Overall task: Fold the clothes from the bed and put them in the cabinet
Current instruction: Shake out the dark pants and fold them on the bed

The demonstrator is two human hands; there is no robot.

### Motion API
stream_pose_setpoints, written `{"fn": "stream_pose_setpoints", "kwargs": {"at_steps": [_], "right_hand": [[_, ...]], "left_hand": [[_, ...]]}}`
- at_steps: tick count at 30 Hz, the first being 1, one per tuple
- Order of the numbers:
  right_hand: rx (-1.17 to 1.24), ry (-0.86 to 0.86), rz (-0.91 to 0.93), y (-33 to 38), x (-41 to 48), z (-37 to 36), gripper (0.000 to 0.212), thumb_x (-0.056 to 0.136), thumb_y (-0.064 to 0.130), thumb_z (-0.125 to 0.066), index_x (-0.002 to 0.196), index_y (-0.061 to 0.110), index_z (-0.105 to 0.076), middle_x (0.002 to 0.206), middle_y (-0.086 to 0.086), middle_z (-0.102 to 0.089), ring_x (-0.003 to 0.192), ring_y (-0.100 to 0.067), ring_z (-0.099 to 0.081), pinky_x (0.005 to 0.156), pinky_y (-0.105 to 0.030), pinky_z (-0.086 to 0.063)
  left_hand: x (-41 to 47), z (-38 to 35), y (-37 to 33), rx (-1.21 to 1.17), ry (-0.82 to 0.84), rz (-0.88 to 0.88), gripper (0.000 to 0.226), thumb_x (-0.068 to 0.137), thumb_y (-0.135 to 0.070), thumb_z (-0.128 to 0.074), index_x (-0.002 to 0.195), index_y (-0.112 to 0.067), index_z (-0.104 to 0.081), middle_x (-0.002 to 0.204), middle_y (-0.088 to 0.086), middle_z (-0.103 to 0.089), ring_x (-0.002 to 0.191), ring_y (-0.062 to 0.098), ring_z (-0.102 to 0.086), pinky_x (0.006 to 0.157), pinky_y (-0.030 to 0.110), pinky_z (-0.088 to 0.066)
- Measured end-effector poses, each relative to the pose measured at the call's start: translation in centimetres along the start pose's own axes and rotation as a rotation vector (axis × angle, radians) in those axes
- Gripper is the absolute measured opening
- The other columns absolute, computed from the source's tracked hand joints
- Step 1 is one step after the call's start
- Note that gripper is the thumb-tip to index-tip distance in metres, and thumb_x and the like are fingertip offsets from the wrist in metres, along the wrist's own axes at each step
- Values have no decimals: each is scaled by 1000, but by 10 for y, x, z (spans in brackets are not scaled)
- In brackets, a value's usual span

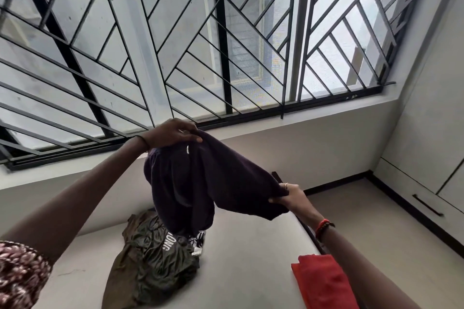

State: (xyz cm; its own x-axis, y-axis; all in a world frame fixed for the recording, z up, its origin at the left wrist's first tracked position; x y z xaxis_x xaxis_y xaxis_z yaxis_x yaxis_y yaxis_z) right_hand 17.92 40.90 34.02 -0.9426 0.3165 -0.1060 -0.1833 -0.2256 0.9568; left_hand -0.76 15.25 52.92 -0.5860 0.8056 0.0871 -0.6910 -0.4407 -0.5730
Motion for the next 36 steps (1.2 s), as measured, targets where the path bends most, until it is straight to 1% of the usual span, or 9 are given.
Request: {"fn": "stream_pose_setpoints", "kwargs": {"at_steps": [4, 7, 11, 15, 20, 25, 30, 33, 36], "right_hand": [[-106, -108, 13, 5, 6, 8, 20, 74, -1, -74, 87, 12, -68, 71, 7, -67, 60, 4, -62, 54, -7, -43], [-247, -31, -62, 10, 15, 17, 20, 75, 2, -74, 71, 17, -63, 72, 1, -64, 69, -12, -62, 61, -17, -50], [-231, 115, -82, 29, 17, 28, 11, 89, 2, -57, 94, 13, -55, 86, -2, -61, 74, -12, -57, 64, -21, -48], [-91, 162, -121, 56, 15, 36, 6, 92, 13, -59, 92, 14, -53, 79, -2, -60, 70, -14, -56, 58, -25, -45], [-131, 153, -132, 52, 16, 19, 38, 83, 10, -71, 117, 4, -53, 110, -15, -62, 83, -13, -59, 62, -15, -50], [98, 215, -199, 47, 5, -22, 74, 78, 2, -73, 141, 12, -35, 119, -10, -50, 87, -11, -60, 57, -14, -50], [201, 333, -214, 58, -6, -68, 83, 76, 0, -75, 142, 25, -32, 123, -11, -44, 60, -12, -62, 47, -24, -50], [193, 374, -210, 67, -7, -81, 79, 75, 0, -75, 135, 33, -36, 111, -6, -51, 64, -15, -62, 49, -25, -51], [160, 445, -205, 71, -10, -88, 53, 76, 3, -75, 122, 21, -55, 97, -3, -67, 80, -16, -67, 61, -29, -55]], "left_hand": [[-3, -3, 7, -1, -4, 65, 8, 71, -53, -72, 72, -46, -68, 69, -21, -62, 69, -7, -55, 66, 8, -40], [-3, -10, 22, 32, -37, 91, 32, 81, -19, -73, 68, -47, -67, 69, -21, -63, 71, -6, -56, 69, 12, -40], [-8, -24, 50, 116, -165, 223, 9, 78, -26, -75, 81, -25, -67, 89, 2, -63, 87, 13, -57, 84, 29, -43], [-24, -39, 75, 184, -408, 474, 39, 78, -38, -73, 97, -7, -58, 98, 13, -50, 89, 30, -56, 87, 41, -46], [-36, -61, 77, 227, -462, 639, 48, 84, -40, -64, 111, -4, -47, 117, 19, -45, 99, 40, -58, 85, 48, -45], [-37, -84, 60, 198, -505, 644, 49, 85, -41, -64, 112, -4, -46, 116, 18, -48, 96, 42, -59, 82, 47, -46], [-26, -115, 17, 166, -479, 532, 51, 84, -45, -64, 111, -5, -46, 113, 13, -48, 90, 38, -60, 75, 44, -46], [-17, -128, -7, 158, -444, 417, 48, 84, -44, -65, 107, -6, -46, 108, 11, -48, 85, 36, -60, 69, 41, -44], [-12, -136, -25, 87, -407, 285, 40, 84, -39, -66, 100, -6, -48, 104, 10, -47, 83, 35, -60, 69, 42, -45]]}}
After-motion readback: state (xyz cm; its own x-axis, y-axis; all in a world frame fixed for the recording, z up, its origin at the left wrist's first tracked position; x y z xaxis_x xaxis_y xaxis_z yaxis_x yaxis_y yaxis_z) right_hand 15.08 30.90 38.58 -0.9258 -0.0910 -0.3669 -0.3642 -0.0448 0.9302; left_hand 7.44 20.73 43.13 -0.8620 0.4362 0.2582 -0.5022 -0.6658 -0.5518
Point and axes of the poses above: each hand's wrist, its own x-axis towards the middle knuckle, its own z-axis out of the back of the hand, y = z × x, the point moved 4 cm from there along x, towards the middle knuckle
